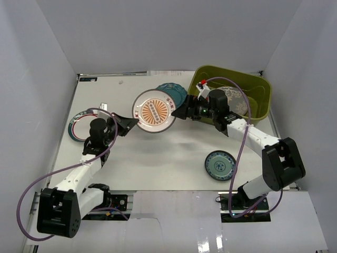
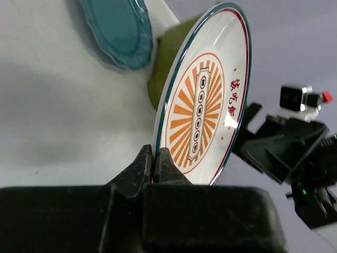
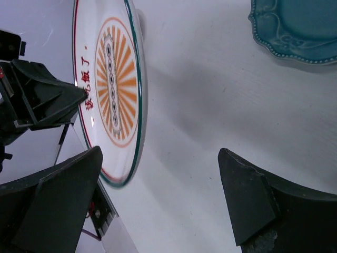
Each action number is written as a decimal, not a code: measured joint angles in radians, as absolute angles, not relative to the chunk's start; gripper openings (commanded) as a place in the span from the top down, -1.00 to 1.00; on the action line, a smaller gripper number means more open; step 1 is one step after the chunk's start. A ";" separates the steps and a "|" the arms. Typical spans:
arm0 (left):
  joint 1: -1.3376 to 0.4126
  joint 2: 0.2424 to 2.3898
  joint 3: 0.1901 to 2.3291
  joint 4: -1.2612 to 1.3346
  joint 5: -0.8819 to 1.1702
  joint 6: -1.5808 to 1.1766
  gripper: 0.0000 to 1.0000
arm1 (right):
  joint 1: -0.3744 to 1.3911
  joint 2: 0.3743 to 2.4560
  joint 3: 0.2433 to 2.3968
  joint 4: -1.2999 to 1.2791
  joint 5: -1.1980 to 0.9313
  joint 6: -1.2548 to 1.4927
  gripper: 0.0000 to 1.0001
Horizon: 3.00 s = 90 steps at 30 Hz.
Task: Place the plates into the plastic bin on the countertop
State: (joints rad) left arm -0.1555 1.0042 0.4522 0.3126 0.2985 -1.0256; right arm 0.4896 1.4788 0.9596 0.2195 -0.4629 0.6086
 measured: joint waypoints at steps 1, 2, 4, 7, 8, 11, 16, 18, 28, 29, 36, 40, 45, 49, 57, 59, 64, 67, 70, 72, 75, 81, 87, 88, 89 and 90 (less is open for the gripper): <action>-0.157 1.010 0.450 0.318 0.348 -1.029 1.00 | 0.490 1.489 0.963 0.231 -0.472 0.618 -0.71; -0.160 1.020 0.450 0.324 0.390 -1.030 1.00 | 0.490 1.493 0.965 0.240 -0.476 0.620 -0.56; -0.167 1.039 0.456 0.331 0.451 -1.029 1.00 | 0.490 1.493 0.966 0.254 -0.481 0.627 -0.17; -0.183 1.071 0.471 0.349 0.512 -1.032 0.95 | 0.490 1.493 0.974 0.267 -0.475 0.627 0.75; -0.190 1.082 0.480 0.356 0.524 -1.033 0.69 | 0.489 1.493 0.978 0.270 -0.475 0.630 0.84; -0.202 1.135 0.537 0.354 0.535 -1.015 0.03 | 0.467 1.492 1.003 0.265 -0.463 0.647 0.84; -0.220 1.289 0.762 0.291 0.479 -0.957 -0.39 | 0.311 1.437 1.006 0.228 -0.445 0.632 0.85; -0.220 1.368 0.838 0.279 0.435 -0.937 -0.43 | 0.189 1.404 1.006 0.224 -0.431 0.632 0.85; -0.219 1.956 1.130 0.197 0.348 -0.882 -0.58 | -0.180 1.435 1.006 0.181 -0.304 0.594 0.84; -0.219 1.995 1.148 0.191 0.354 -0.881 -0.59 | -0.181 1.454 1.006 0.167 -0.295 0.589 0.84; -0.218 2.131 1.314 0.203 0.392 -0.877 -0.46 | -0.178 1.544 1.006 0.075 -0.242 0.548 -0.16; -0.218 2.201 1.366 0.239 0.409 -0.900 -0.24 | -0.178 1.525 1.006 0.071 -0.223 0.540 -0.88; -0.218 2.257 1.384 0.328 0.415 -0.941 0.04 | -0.178 1.435 0.999 0.061 -0.204 0.533 -0.93; -0.223 2.275 1.357 0.412 0.404 -0.979 0.17 | -0.172 1.282 0.951 0.093 -0.216 0.541 -0.94; -0.231 2.323 1.325 0.588 0.390 -1.095 1.00 | -0.029 1.094 0.817 0.220 -0.292 0.590 -0.97; -0.231 2.312 1.308 0.626 0.386 -1.106 1.00 | 0.027 1.076 0.793 0.221 -0.307 0.595 -0.97; -0.220 2.208 1.101 0.715 0.355 -1.146 1.00 | 0.184 1.022 0.748 0.230 -0.360 0.592 -0.87; -0.194 2.072 0.893 0.748 0.350 -1.160 1.00 | 0.292 1.011 0.714 0.242 -0.409 0.588 -0.80; -0.168 1.909 0.683 0.765 0.345 -1.164 1.00 | 0.387 1.033 0.672 0.246 -0.442 0.588 -0.80; -0.156 1.809 0.575 0.769 0.337 -1.163 1.00 | 0.436 1.055 0.636 0.251 -0.444 0.596 -0.80; -0.157 1.693 0.445 0.767 0.333 -1.171 1.00 | 0.477 1.098 0.579 0.276 -0.427 0.629 -0.80; -0.161 1.436 0.300 0.674 0.417 -1.172 1.00 | 0.500 1.267 0.508 0.369 -0.386 0.745 -0.80; -0.161 1.221 0.292 0.620 0.553 -1.161 1.00 | 0.526 1.329 0.476 0.459 -0.359 0.819 -0.83; -0.161 1.198 0.292 0.616 0.570 -1.147 1.00 | 0.526 1.329 0.470 0.479 -0.370 0.832 -0.92; -0.160 1.186 0.292 0.607 0.583 -1.144 1.00 | 0.527 1.329 0.467 0.500 -0.374 0.841 -0.97; -0.158 1.180 0.292 0.600 0.600 -1.143 1.00 | 0.528 1.329 0.467 0.519 -0.377 0.847 -0.98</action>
State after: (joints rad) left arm -0.1577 1.1797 0.2924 0.5999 0.5999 -1.1435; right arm 0.5282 1.3293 0.4675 0.5190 -0.3767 0.8474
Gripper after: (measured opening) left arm 0.065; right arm 0.968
